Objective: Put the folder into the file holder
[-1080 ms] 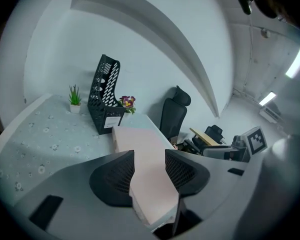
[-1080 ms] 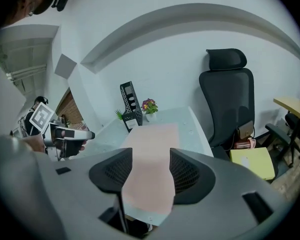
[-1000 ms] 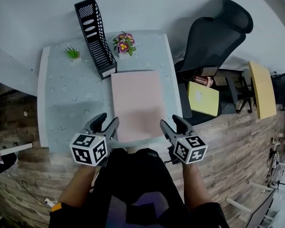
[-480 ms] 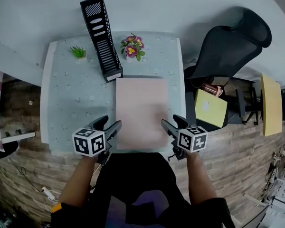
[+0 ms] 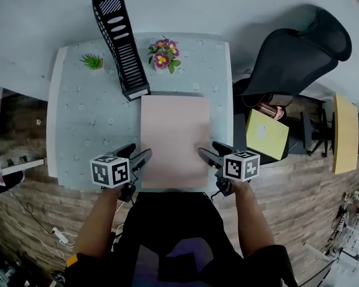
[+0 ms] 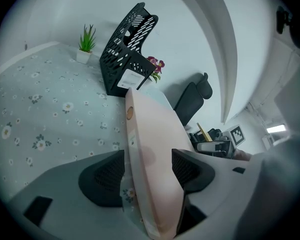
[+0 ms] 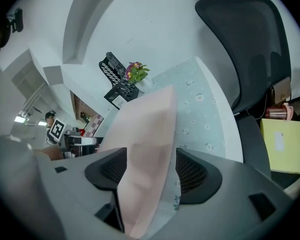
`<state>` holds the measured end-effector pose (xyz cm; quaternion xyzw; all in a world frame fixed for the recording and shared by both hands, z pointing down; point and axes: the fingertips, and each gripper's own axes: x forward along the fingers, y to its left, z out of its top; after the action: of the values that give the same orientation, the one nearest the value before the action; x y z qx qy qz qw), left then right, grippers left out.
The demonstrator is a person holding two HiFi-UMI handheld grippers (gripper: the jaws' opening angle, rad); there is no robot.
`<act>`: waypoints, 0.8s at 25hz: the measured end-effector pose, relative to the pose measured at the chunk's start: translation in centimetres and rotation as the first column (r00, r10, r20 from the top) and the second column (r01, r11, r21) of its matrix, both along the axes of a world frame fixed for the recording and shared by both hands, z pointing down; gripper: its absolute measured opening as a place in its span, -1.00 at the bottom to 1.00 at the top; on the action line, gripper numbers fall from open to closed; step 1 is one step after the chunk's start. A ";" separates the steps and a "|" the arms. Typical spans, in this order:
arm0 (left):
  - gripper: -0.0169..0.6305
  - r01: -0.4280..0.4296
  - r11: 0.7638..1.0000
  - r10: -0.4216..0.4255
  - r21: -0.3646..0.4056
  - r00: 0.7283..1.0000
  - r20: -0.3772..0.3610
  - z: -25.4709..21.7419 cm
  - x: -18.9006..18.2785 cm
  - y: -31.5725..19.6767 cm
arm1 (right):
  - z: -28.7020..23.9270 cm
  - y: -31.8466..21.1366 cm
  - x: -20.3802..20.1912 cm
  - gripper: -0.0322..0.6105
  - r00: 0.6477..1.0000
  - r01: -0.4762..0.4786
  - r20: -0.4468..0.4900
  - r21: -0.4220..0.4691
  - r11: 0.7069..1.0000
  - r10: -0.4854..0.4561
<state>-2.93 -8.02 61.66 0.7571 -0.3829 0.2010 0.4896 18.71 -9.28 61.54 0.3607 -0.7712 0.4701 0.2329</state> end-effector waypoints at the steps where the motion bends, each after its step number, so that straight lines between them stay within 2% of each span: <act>1: -0.08 -0.002 1.000 0.002 -0.007 1.000 -0.004 0.2 0.2 0.1 | 0.1 0.1 0.0 0.05 1.000 0.006 0.006 -0.006 1.000 -0.006; 9: -0.07 -0.008 0.999 0.007 -0.042 1.000 -0.027 1.3 0.7 0.4 | 0.8 0.4 -0.5 0.06 0.998 0.056 0.039 -0.037 0.998 -0.054; 20: -0.07 -0.032 0.996 0.027 -0.080 0.997 -0.067 2.4 1.4 0.7 | 1.8 0.5 -0.9 0.06 0.995 0.055 0.083 -0.080 0.995 -0.048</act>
<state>-1.50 -7.35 64.03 0.7484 -0.3469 0.1987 0.5292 17.79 -8.75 63.38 0.3114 -0.7692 0.5094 0.2278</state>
